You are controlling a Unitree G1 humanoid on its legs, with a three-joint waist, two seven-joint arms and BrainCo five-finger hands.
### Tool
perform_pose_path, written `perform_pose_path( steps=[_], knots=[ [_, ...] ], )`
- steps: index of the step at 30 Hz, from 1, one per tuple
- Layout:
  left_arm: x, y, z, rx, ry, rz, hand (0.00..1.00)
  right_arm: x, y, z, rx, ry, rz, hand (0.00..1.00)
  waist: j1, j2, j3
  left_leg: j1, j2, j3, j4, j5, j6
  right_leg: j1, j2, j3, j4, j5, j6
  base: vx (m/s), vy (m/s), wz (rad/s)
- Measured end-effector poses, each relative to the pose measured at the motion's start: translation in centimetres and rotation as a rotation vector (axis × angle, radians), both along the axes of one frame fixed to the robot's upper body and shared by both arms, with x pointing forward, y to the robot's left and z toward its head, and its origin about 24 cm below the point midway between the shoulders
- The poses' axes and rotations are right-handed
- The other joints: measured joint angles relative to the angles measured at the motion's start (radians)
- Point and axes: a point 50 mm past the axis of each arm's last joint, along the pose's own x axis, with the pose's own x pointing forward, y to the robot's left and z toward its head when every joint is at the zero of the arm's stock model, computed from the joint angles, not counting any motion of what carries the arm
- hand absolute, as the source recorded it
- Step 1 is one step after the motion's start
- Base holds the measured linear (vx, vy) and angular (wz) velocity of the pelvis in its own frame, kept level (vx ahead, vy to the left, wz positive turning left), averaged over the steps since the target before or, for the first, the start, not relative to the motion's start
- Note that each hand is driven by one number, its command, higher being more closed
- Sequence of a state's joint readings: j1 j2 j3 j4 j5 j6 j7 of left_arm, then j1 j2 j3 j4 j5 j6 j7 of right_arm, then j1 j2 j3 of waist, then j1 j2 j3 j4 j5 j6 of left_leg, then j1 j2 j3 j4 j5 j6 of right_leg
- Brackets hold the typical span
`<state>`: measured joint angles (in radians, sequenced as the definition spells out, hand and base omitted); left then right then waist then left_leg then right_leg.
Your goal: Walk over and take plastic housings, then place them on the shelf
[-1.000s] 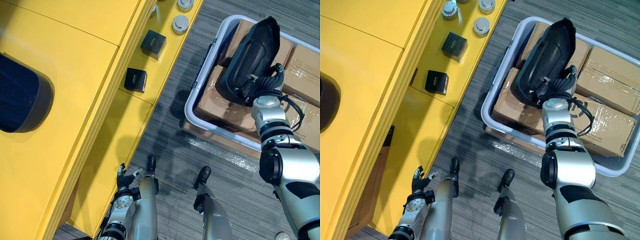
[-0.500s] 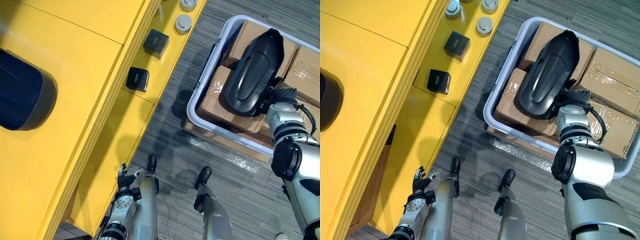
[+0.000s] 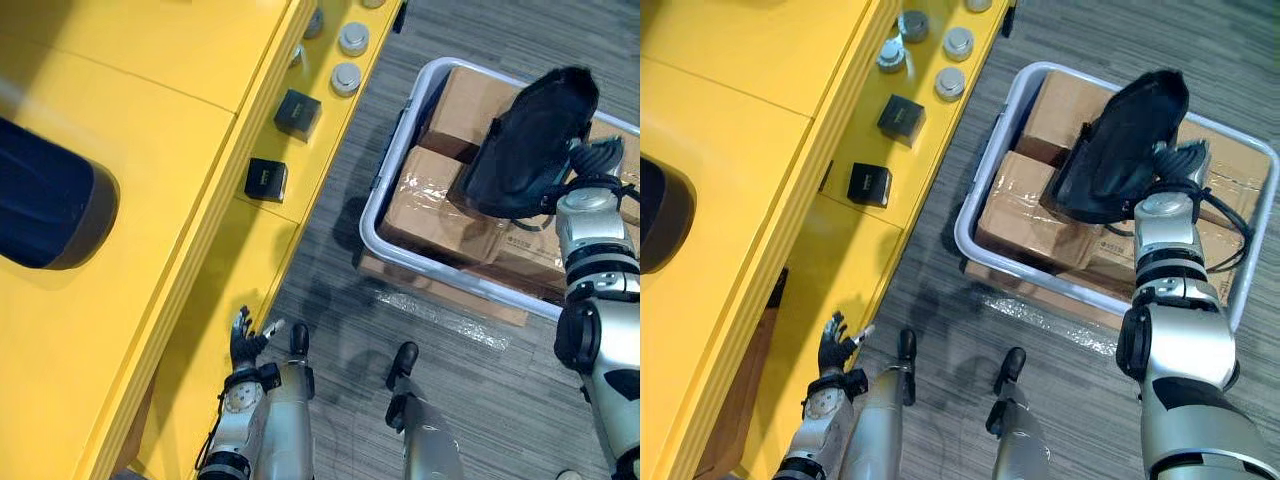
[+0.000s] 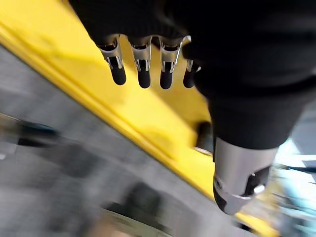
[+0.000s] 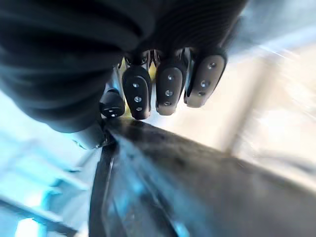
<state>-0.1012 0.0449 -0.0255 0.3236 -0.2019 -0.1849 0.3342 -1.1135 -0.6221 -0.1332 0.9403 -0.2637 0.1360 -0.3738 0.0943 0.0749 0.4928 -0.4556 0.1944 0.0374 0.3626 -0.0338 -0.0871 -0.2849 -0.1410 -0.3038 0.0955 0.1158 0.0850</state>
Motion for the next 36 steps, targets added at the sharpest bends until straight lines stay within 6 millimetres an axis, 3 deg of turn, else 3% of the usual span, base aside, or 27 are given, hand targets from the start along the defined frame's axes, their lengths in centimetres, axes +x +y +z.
perform_pose_path(
  steps=[1,3,6,10,12,17,22,28,31,32,35,36],
  knots=[
    [0.6,-0.2,1.7,-0.002,-0.076,-0.017,0.0,-0.4,0.8,1.0,-0.096,-0.04,0.012,1.0,-0.011,-0.002,-0.001,0.027,0.001,0.014,-0.013,0.0,0.0,0.015,0.001,0.014,-0.003,0.0,0.0,0.02,-0.005,-0.16],
    [1.4,-0.5,3.4,-0.008,-0.143,-0.036,0.0,-0.6,1.6,1.7,-0.191,-0.062,0.017,1.0,-0.029,-0.003,-0.001,0.051,0.002,0.023,-0.022,0.0,0.0,0.032,0.001,0.02,-0.008,0.0,0.0,0.03,-0.004,-0.14],
    [3.3,-1.3,6.1,-0.036,-0.245,-0.083,0.0,-0.7,3.1,1.9,-0.278,-0.077,0.041,1.0,-0.054,-0.016,-0.008,0.085,0.008,0.039,-0.038,0.0,-0.001,0.052,0.007,0.033,-0.016,0.002,-0.001,0.04,-0.009,-0.16],
    [7.0,-4.7,10.6,-0.21,-0.361,-0.267,0.0,0.1,5.4,1.2,-0.35,-0.045,0.101,1.0,-0.075,-0.038,-0.02,0.119,0.022,0.061,-0.049,0.001,-0.007,0.074,0.021,0.053,-0.036,0.012,-0.009,0.02,-0.017,-0.17],
    [9.2,-6.9,12.3,-0.328,-0.346,-0.361,0.0,0.6,7.9,0.8,-0.405,-0.036,0.178,1.0,-0.086,-0.057,-0.032,0.13,0.032,0.086,-0.052,0.0,-0.011,0.073,0.03,0.077,-0.053,0.028,-0.013,0.02,-0.011,-0.31],
    [11.4,-8.3,13.0,-0.402,-0.267,-0.423,0.0,1.0,11.7,1.8,-0.497,-0.077,0.283,1.0,-0.113,-0.069,-0.039,0.129,0.044,0.106,-0.053,0.002,-0.017,0.067,0.044,0.103,-0.078,0.048,-0.018,0.0,-0.008,-0.16],
    [12.3,-8.6,13.8,-0.486,-0.232,-0.449,0.0,-0.1,15.3,3.4,-0.578,-0.211,0.392,1.0,-0.124,-0.077,-0.043,0.133,0.066,0.132,-0.048,-0.001,-0.028,0.057,0.063,0.129,-0.085,0.059,-0.027,0.01,-0.012,-0.18],
    [12.6,-9.0,15.0,-0.502,-0.256,-0.469,0.0,-0.9,17.4,3.5,-0.625,-0.266,0.46,1.0,-0.126,-0.082,-0.046,0.147,0.077,0.15,-0.043,-0.006,-0.035,0.06,0.072,0.149,-0.084,0.062,-0.031,0.0,0.009,-0.11],
    [12.6,-9.5,15.4,-0.518,-0.26,-0.486,0.0,-1.7,18.6,1.8,-0.646,-0.267,0.523,1.0,-0.128,-0.091,-0.054,0.155,0.082,0.151,-0.044,-0.007,-0.037,0.067,0.076,0.151,-0.085,0.062,-0.031,0.0,0.011,-0.03],
    [12.6,-9.9,15.6,-0.555,-0.256,-0.504,0.0,-2.0,19.5,0.3,-0.657,-0.248,0.573,1.0,-0.127,-0.095,-0.062,0.163,0.083,0.151,-0.046,-0.007,-0.037,0.074,0.078,0.151,-0.086,0.061,-0.031,0.0,0.0,0.0],
    [12.4,-10.5,15.8,-0.678,-0.257,-0.517,0.0,-2.8,20.7,-1.7,-0.658,-0.237,0.644,1.0,-0.122,-0.094,-0.074,0.165,0.081,0.147,-0.047,-0.007,-0.037,0.079,0.077,0.148,-0.086,0.061,-0.031,0.01,0.015,0.03],
    [12.3,-10.4,15.8,-0.696,-0.259,-0.516,1.0,-2.9,20.8,-1.9,-0.659,-0.239,0.652,1.0,-0.122,-0.094,-0.075,0.165,0.08,0.144,-0.047,-0.007,-0.037,0.082,0.077,0.145,-0.086,0.06,-0.031,0.0,0.022,0.17]
  ],
)
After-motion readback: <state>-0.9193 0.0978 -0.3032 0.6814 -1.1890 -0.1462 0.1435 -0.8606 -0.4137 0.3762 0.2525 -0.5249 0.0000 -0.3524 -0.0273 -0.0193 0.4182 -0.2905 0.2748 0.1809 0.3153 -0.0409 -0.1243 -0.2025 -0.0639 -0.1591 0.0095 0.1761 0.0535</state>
